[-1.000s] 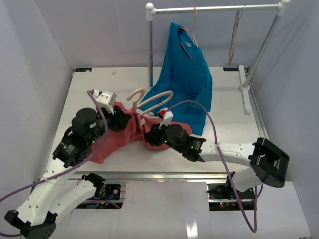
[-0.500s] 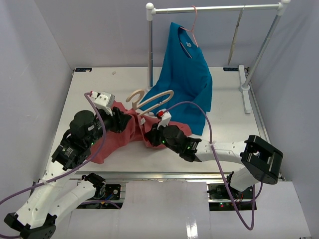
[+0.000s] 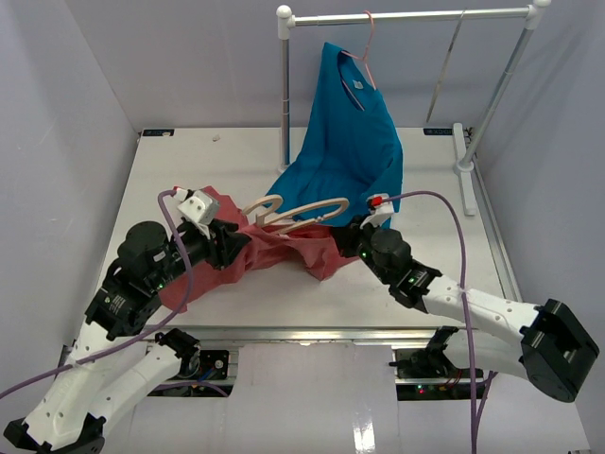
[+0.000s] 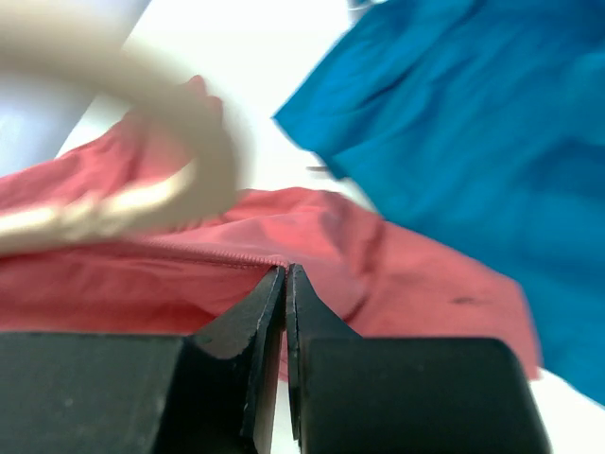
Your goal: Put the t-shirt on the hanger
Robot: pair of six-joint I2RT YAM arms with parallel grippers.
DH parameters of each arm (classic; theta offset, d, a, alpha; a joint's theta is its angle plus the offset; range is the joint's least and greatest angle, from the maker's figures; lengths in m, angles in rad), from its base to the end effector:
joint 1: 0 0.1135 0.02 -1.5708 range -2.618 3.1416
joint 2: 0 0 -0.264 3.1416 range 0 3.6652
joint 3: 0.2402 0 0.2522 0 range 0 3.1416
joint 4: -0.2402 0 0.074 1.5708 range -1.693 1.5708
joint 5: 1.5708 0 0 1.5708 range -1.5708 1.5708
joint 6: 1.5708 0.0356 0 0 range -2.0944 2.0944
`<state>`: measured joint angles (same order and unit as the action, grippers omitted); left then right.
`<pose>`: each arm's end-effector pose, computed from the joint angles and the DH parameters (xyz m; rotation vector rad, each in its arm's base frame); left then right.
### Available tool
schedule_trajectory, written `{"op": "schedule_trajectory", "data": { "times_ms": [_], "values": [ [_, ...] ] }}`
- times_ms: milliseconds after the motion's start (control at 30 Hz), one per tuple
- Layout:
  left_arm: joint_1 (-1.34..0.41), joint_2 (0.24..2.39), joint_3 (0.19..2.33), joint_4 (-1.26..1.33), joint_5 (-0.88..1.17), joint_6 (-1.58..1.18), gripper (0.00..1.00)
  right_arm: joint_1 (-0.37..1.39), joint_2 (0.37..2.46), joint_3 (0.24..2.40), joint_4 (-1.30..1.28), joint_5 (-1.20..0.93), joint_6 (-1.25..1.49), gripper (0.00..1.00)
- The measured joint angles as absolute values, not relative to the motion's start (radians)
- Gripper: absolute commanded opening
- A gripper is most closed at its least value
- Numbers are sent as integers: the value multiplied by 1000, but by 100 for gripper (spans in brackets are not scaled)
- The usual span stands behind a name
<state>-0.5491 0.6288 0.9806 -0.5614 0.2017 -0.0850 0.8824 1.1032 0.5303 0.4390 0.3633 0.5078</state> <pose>0.1006 -0.0699 0.3869 0.5620 1.7318 -0.6325 0.1659 0.1817 0.2525 -0.0491 1.7491 0.7237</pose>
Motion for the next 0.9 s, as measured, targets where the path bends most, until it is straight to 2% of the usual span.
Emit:
{"op": "schedule_trajectory", "data": {
  "times_ms": [233, 533, 733, 900],
  "values": [
    [-552, 650, 1017, -635, 296, 8, 0, 727, 967, 506, 349, 296, 491, 8],
    [-552, 730, 1016, -688, 297, 70, 0, 676, 866, 585, 175, 267, 422, 8],
    [-552, 773, 1014, -668, 262, 92, 0, 673, 866, 736, -3, 159, 354, 8],
    [-552, 833, 1006, -619, 341, 98, 0, 704, 935, 908, -126, 19, 268, 8]
  ]
}}
